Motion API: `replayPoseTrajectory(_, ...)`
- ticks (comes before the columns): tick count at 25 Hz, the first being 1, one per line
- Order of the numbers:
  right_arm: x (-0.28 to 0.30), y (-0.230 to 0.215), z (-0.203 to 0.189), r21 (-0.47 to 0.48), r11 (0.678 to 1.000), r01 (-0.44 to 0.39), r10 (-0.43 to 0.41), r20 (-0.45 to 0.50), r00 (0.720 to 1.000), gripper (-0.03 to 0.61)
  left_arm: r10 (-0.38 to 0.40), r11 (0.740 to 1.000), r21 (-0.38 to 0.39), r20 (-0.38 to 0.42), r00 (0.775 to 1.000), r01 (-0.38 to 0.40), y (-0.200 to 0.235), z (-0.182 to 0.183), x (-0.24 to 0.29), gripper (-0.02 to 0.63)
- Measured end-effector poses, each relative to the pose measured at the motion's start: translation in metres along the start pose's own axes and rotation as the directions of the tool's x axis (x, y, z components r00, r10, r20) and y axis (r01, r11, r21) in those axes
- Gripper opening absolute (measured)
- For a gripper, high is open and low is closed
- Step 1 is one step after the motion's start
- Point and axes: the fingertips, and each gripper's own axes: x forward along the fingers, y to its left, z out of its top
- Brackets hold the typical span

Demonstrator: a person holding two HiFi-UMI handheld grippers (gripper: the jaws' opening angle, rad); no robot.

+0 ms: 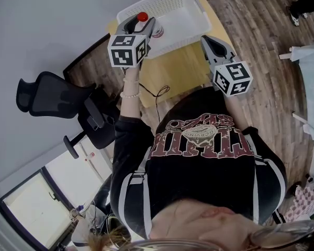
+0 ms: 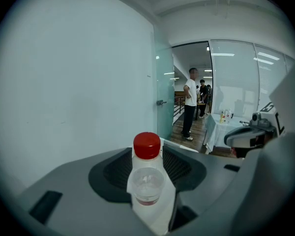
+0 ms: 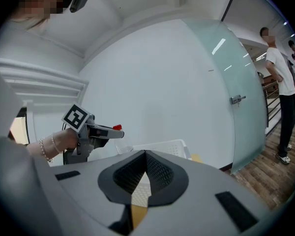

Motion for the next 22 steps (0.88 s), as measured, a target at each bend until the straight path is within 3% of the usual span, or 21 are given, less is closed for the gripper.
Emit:
replayPoseTrajectory(11, 0.007, 0.011, -0.004, -0.001, 1.000, -0.027, 0.027, -0.005, 1.000, 0.017, -0.044, 0.999, 0.037, 0.134, 0.990, 0.039, -0.024, 0.048, -0.064, 0.239)
replayPoseTrajectory(22, 0.018, 0.035, -0.006, -0.013, 0.998, -0.058, 0.058, -0.011, 0.998, 0.017, -0.074, 0.997, 0.033, 0.166, 0.983, 0.069, -0.034, 0.044, -0.114, 0.236)
